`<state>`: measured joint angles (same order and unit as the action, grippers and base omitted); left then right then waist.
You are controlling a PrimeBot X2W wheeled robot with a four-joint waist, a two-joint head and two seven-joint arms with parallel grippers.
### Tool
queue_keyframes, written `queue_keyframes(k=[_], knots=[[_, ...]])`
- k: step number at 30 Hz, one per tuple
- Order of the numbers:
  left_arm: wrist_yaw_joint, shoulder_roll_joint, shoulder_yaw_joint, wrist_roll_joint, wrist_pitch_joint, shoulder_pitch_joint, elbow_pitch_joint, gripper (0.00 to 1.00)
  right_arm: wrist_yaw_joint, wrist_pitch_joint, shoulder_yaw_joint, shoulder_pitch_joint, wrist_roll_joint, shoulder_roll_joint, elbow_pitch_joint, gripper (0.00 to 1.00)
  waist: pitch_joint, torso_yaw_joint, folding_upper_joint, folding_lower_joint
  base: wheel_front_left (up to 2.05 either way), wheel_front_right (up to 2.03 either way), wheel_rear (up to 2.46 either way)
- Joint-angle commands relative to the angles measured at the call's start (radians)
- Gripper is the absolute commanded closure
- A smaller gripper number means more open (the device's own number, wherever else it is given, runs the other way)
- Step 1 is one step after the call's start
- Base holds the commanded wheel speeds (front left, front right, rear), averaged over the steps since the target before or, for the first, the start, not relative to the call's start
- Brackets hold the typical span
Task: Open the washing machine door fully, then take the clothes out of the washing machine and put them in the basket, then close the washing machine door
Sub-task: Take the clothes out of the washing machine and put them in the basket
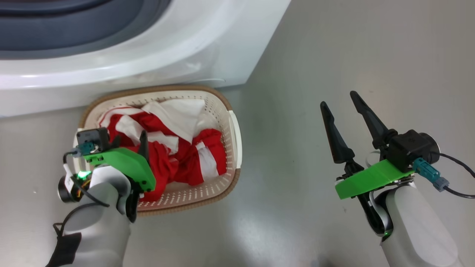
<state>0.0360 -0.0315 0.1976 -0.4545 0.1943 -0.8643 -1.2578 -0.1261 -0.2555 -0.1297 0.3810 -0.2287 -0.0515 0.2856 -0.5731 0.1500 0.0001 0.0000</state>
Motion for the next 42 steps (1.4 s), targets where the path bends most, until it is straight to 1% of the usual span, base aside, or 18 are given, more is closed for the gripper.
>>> queue_keyframes(k=[1, 7, 15, 17, 20, 26, 33, 37, 42], knots=[[0.008, -0.022, -0.015, -0.007, 0.027, 0.034, 0.027, 0.00, -0.005, -0.006, -0.010, -0.022, 0.014, 0.001, -0.016, 0.00, 0.040, -0.026, -0.0001, 0.0000, 0.00, 0.00, 0.00], [0.029, -0.020, -0.017, -0.027, 0.062, 0.065, 0.098, 0.00, -0.005, -0.006, 0.008, -0.039, 0.028, 0.001, -0.005, 0.00, 0.097, -0.049, -0.0001, 0.0000, 0.00, 0.00, 0.00], [0.042, -0.019, -0.026, -0.052, 0.067, 0.191, 0.353, 0.00, -0.005, -0.006, 0.035, -0.077, 0.046, 0.001, -0.013, 0.00, 0.190, -0.087, -0.0001, 0.0000, 0.00, 0.00, 0.00], [0.028, -0.019, -0.024, -0.020, 0.067, 0.228, 0.418, 0.00, -0.005, -0.006, 0.041, -0.087, 0.048, 0.001, -0.020, 0.00, 0.211, -0.094, -0.0001, 0.0000, 0.00, 0.00, 0.00], [0.020, -0.019, -0.028, 0.016, 0.067, 0.283, 0.506, 0.00, -0.005, -0.006, 0.057, -0.100, 0.053, 0.001, -0.027, 0.00, 0.241, -0.102, -0.0001, 0.0000, 0.00, 0.00, 0.00], [-0.015, -0.019, -0.066, 0.075, 0.067, 0.381, 0.710, 0.00, -0.005, -0.006, 0.101, -0.116, 0.063, 0.001, -0.064, 0.00, 0.279, -0.113, -0.0001, 0.0000, 0.00, 0.00, 0.00], [-0.040, -0.019, -0.093, 0.110, 0.067, 0.491, 0.924, 0.00, -0.005, -0.006, 0.133, -0.146, 0.050, 0.001, -0.100, 0.00, 0.335, -0.118, -0.0001, 0.0000, 0.00, 0.00, 0.00], [-0.048, -0.019, -0.099, 0.135, 0.067, 0.546, 0.998, 0.00, -0.005, -0.006, 0.136, -0.175, 0.052, 0.001, -0.119, 0.00, 0.372, -0.119, -0.0001, 0.0000, 0.00, 0.00, 0.00], [-0.064, -0.019, -0.116, 0.139, 0.067, 0.612, 1.047, 0.00, -0.005, -0.006, 0.145, -0.218, 0.080, 0.001, -0.137, 0.00, 0.424, -0.120, -0.0001, 0.0000, 0.00, 0.00, 0.00]])
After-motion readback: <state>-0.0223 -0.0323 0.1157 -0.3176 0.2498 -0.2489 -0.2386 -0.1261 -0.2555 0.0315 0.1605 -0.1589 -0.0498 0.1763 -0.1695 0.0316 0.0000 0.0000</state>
